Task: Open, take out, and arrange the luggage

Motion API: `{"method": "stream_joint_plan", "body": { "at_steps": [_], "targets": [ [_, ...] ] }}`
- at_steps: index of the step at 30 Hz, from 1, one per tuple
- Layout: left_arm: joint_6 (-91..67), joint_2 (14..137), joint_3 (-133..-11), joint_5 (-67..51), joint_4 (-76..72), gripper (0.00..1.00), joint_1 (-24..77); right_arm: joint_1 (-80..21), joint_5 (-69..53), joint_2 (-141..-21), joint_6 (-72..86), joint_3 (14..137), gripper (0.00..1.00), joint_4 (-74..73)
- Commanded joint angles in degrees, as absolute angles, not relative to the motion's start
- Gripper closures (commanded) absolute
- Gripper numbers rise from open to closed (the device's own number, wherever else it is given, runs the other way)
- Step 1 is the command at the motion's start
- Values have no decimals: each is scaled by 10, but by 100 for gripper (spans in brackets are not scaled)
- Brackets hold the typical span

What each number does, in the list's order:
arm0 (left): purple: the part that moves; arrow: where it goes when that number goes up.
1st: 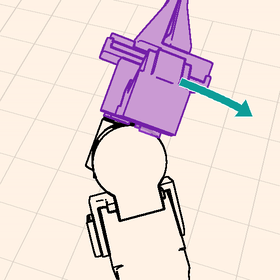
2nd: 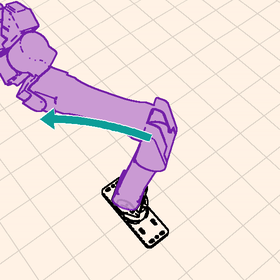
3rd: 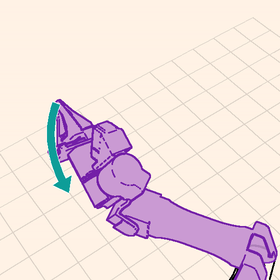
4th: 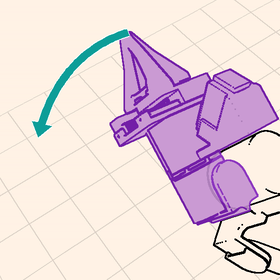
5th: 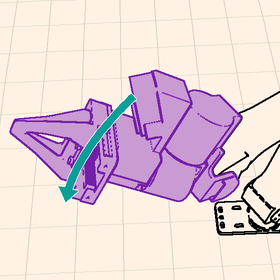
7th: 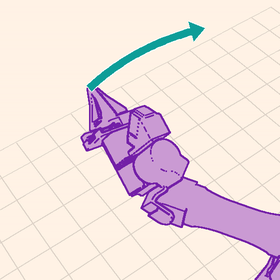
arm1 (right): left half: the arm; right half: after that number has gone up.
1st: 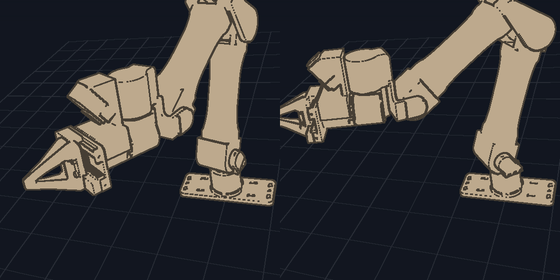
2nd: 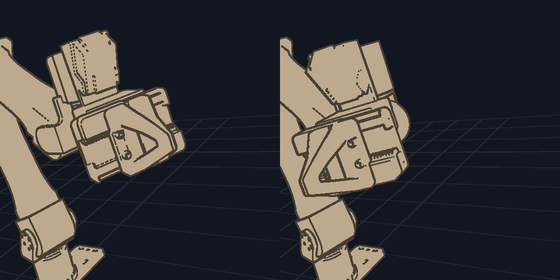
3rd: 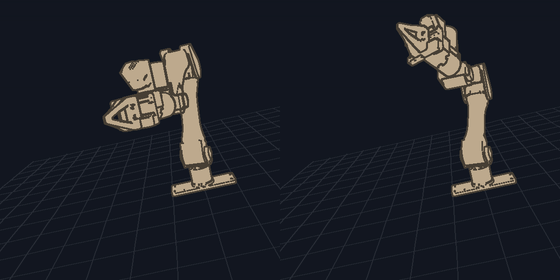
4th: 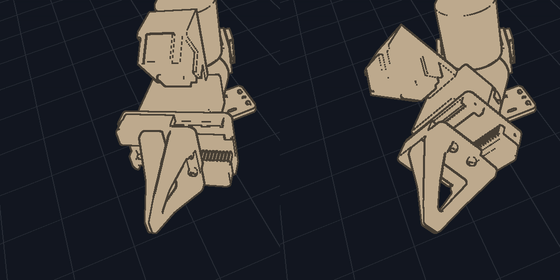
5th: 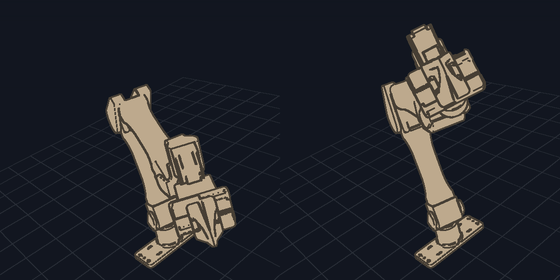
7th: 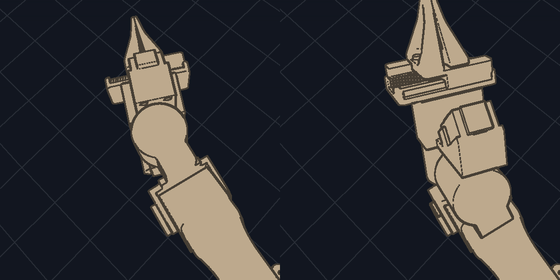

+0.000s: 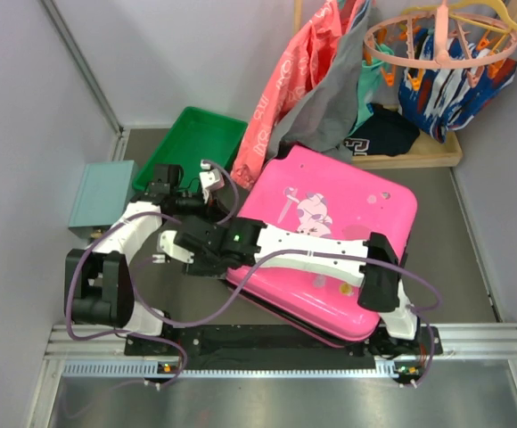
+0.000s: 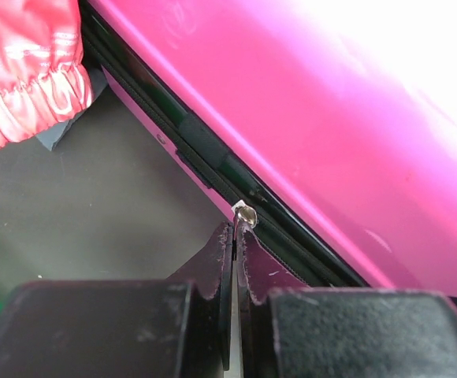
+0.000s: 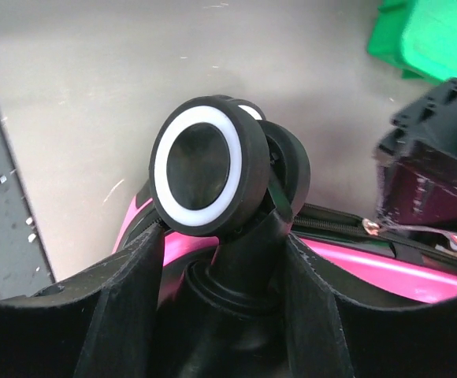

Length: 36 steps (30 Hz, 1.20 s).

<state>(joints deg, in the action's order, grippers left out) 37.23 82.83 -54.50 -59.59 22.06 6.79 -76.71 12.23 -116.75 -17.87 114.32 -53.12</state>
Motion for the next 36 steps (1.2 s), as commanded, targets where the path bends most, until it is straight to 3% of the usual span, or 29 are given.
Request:
{"method": "stream_joint_plan", "body": {
  "at_steps": [1, 12, 29, 36],
  "targets": [
    [399, 809, -555, -588, 192, 100, 52, -841, -102, -1119, -287, 1108, 84, -578],
    [447, 734, -534, -547, 269, 100, 18, -888, -268, -1042, -300, 1090, 84, -677],
    [360, 781, -541, -459, 112, 100, 4, -891, -373, -976, -238, 948, 84, -756],
    [296, 796, -547, -533, 49, 100, 4, -896, -384, -968, -231, 962, 79, -774]
  ]
}}
